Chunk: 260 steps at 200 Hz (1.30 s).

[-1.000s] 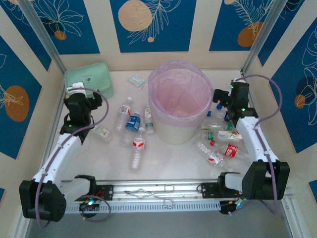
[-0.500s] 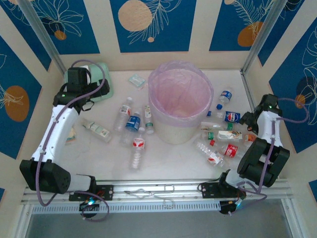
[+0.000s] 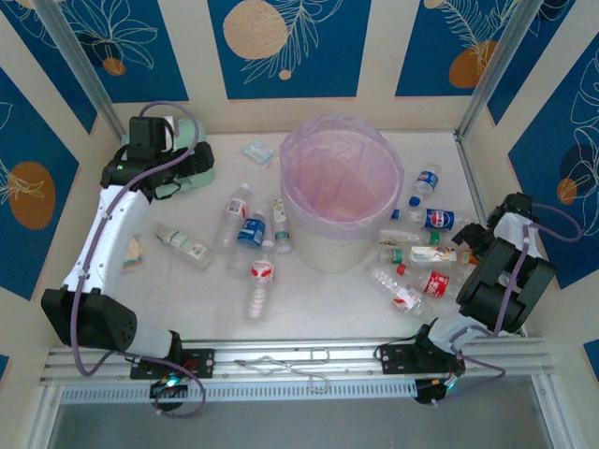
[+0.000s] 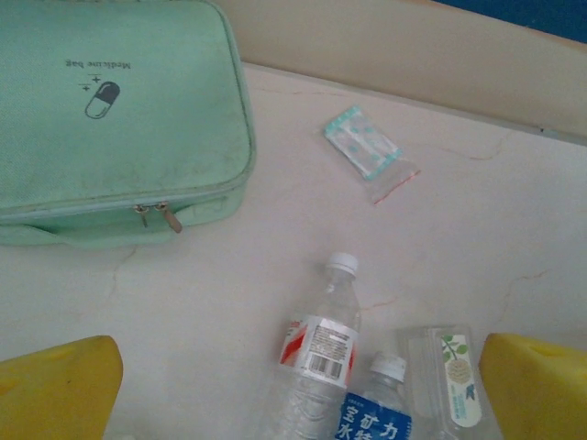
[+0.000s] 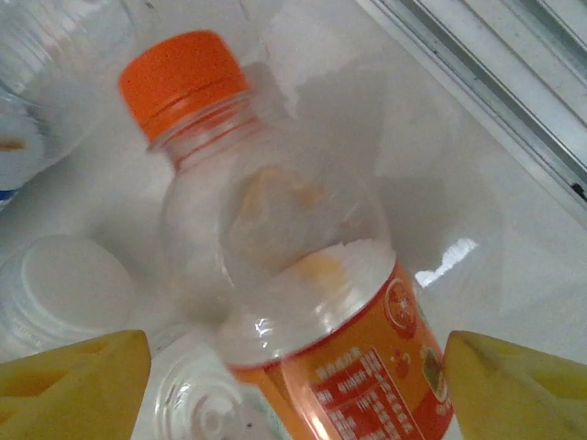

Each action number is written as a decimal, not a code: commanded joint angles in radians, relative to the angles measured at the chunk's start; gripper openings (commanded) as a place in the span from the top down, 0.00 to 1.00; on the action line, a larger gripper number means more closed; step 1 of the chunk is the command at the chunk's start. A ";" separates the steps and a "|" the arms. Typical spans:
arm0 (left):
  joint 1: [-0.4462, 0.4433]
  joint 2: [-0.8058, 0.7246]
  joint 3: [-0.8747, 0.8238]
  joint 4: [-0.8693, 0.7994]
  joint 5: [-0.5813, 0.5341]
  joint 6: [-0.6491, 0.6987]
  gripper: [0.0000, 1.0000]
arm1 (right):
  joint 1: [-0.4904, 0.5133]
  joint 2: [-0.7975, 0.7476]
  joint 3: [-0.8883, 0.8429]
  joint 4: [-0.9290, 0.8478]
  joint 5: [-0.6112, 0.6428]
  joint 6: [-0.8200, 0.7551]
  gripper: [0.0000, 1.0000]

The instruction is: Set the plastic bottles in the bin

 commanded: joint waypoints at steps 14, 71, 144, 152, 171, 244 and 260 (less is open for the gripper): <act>0.000 -0.040 0.007 0.001 0.056 -0.037 0.00 | 0.001 0.061 0.009 0.014 -0.009 0.025 0.20; -0.001 -0.053 0.081 -0.014 0.118 -0.068 0.01 | 0.024 -0.026 0.030 -0.038 -0.001 0.036 0.43; -0.088 -0.103 0.106 0.213 0.289 -0.299 0.05 | 0.115 -0.224 0.239 -0.227 -0.086 0.042 0.52; -0.127 -0.103 0.106 0.220 0.266 -0.300 0.06 | 0.144 -0.238 0.274 -0.246 -0.108 0.048 0.52; -0.219 -0.094 0.103 0.228 0.199 -0.281 0.06 | 0.223 -0.262 0.378 -0.278 -0.179 0.076 0.54; -0.438 -0.019 0.051 0.258 0.073 -0.258 0.12 | 0.580 -0.141 0.918 -0.404 -0.305 0.113 0.60; -0.467 -0.016 0.032 0.252 0.030 -0.251 0.13 | 0.662 -0.079 1.029 -0.439 -0.296 0.097 0.63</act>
